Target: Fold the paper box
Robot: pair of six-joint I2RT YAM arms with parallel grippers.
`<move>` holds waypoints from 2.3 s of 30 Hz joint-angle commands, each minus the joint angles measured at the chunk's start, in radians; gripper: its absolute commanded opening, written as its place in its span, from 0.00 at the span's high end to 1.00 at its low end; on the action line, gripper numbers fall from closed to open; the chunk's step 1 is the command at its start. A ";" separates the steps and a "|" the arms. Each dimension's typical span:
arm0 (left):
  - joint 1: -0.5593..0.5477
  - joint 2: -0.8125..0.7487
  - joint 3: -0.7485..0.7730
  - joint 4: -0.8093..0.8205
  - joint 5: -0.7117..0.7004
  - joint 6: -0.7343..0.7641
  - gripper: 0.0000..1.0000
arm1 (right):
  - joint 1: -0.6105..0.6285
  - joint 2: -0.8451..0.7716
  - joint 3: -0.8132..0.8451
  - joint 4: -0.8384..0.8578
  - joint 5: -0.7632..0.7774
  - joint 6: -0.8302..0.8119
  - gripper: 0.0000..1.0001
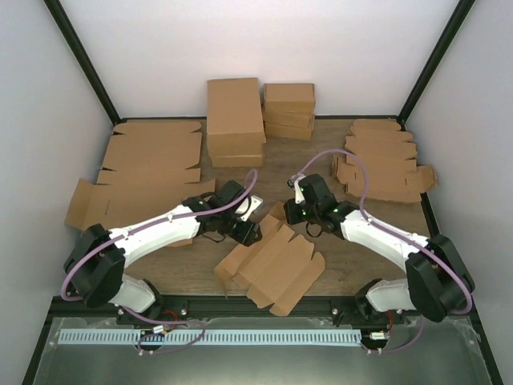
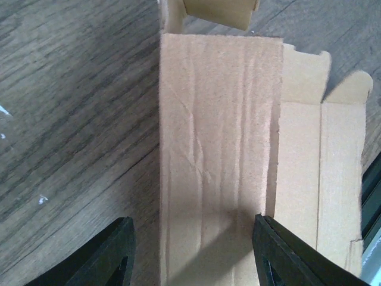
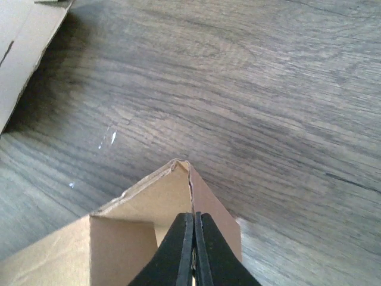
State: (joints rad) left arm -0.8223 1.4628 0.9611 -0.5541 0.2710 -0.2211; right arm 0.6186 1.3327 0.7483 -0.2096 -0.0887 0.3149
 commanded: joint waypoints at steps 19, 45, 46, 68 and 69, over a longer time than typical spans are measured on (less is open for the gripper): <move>-0.198 0.089 0.035 0.117 -0.012 -0.158 0.36 | 0.036 -0.357 -0.226 -0.092 -0.009 0.218 0.99; -0.258 0.131 0.116 0.067 -0.035 -0.257 0.30 | 0.038 -0.462 -0.282 -0.094 0.022 0.228 0.99; -0.266 0.136 0.131 0.045 -0.063 -0.255 0.31 | 0.038 -0.463 -0.281 -0.096 0.023 0.229 0.99; -0.605 0.319 0.396 -0.469 -0.860 -0.364 0.49 | 0.038 -0.421 -0.274 -0.062 0.016 0.266 0.99; -0.605 0.316 0.393 -0.470 -0.864 -0.369 0.53 | 0.038 -0.421 -0.276 -0.060 0.016 0.267 0.99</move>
State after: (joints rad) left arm -1.4139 1.7870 1.3392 -0.9710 -0.4973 -0.5362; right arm 0.6453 0.9119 0.4587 -0.2905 -0.0845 0.5663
